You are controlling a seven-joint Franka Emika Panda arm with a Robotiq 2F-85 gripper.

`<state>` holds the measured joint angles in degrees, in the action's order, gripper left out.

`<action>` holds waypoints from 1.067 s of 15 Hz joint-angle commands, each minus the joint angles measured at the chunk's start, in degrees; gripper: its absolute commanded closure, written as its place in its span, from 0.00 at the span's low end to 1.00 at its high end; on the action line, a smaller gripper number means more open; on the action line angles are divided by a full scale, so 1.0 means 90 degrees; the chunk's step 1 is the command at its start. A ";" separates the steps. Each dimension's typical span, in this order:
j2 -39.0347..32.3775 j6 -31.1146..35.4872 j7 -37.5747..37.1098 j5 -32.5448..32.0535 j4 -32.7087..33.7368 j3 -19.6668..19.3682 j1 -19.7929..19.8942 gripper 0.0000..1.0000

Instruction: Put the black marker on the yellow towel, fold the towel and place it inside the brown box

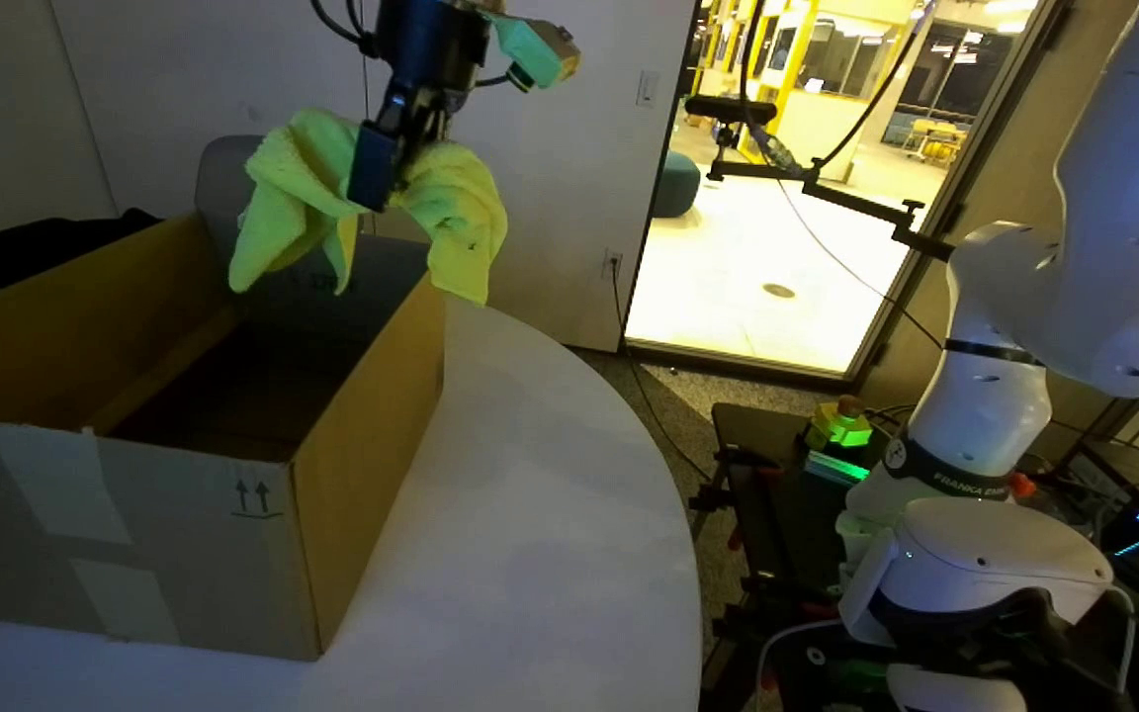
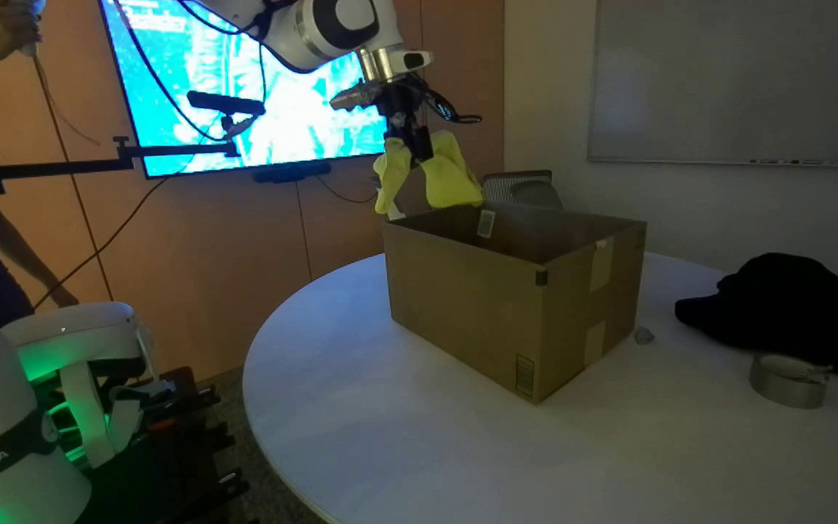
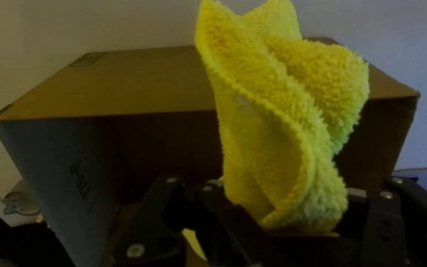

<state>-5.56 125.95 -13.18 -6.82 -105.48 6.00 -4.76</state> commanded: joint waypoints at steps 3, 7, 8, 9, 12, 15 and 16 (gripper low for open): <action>-0.1737 -0.0560 -0.1070 -0.0232 0.2197 -0.0272 -0.0245 1.00; -0.2812 -0.1034 -0.1433 -0.0146 0.3379 -0.0555 -0.0406 1.00; -0.3060 -0.1204 -0.1502 -0.0114 0.3672 -0.0629 -0.0434 0.99; -0.3286 -0.1359 -0.1555 -0.0085 0.3956 -0.0686 -0.0461 0.74; -0.3886 -0.1998 -0.1483 0.0037 0.4807 -0.0760 -0.0461 0.61; -0.4360 -0.2690 -0.1369 0.0033 0.5634 -0.0800 -0.0463 0.38; -0.4403 -0.2930 -0.1279 0.0057 0.5794 -0.0774 -0.0459 0.32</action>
<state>-40.45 106.58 -26.11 -7.49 -63.57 -0.01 -8.02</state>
